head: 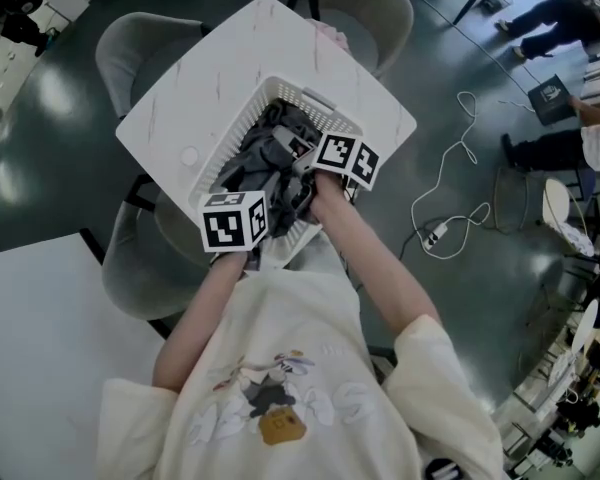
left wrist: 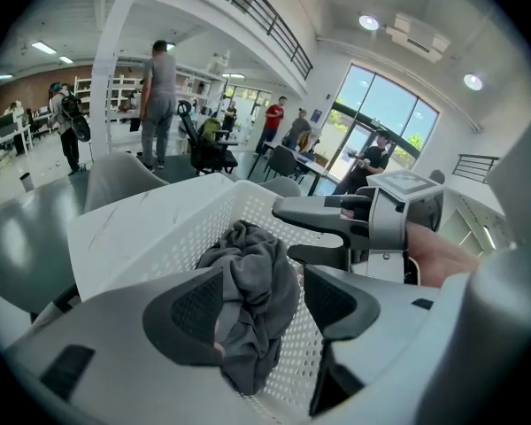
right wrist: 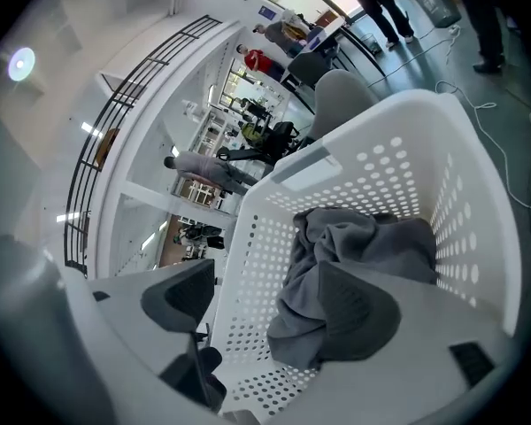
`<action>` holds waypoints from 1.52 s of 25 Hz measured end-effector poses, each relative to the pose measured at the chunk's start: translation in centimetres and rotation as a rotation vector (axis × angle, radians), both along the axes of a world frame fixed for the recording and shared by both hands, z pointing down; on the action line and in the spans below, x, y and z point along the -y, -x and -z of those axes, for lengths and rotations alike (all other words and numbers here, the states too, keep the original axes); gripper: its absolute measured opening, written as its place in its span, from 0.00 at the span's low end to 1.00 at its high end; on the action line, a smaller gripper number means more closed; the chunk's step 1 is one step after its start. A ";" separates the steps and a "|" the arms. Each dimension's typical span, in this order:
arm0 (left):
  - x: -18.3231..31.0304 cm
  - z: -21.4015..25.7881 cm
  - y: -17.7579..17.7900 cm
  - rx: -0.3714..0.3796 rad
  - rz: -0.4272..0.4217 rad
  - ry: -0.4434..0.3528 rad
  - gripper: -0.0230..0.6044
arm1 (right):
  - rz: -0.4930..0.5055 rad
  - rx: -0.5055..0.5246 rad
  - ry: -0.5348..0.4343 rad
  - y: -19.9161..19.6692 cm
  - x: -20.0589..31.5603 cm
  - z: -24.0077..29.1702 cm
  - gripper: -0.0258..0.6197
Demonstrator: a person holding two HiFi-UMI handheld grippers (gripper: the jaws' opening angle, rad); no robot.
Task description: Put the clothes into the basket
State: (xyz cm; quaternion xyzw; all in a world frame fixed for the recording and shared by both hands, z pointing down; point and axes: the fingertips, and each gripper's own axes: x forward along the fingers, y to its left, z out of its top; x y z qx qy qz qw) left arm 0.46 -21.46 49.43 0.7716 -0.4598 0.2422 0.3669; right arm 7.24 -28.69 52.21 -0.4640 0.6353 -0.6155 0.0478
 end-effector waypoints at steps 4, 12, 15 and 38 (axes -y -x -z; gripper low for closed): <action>-1.0 0.4 -0.2 -0.016 -0.024 -0.018 0.49 | 0.027 0.009 -0.038 0.6 -1.0 1.2 0.58; -3.1 2.3 0.7 -0.035 -0.028 -0.078 0.49 | 0.059 -0.003 -0.162 1.5 -3.3 4.3 0.58; -3.9 3.0 1.3 -0.045 -0.035 -0.091 0.44 | 0.081 -0.012 -0.229 2.1 -4.2 5.9 0.58; -9.2 8.9 7.2 -0.095 0.045 -0.263 0.10 | 0.182 -0.357 -0.563 4.4 -14.2 13.1 0.16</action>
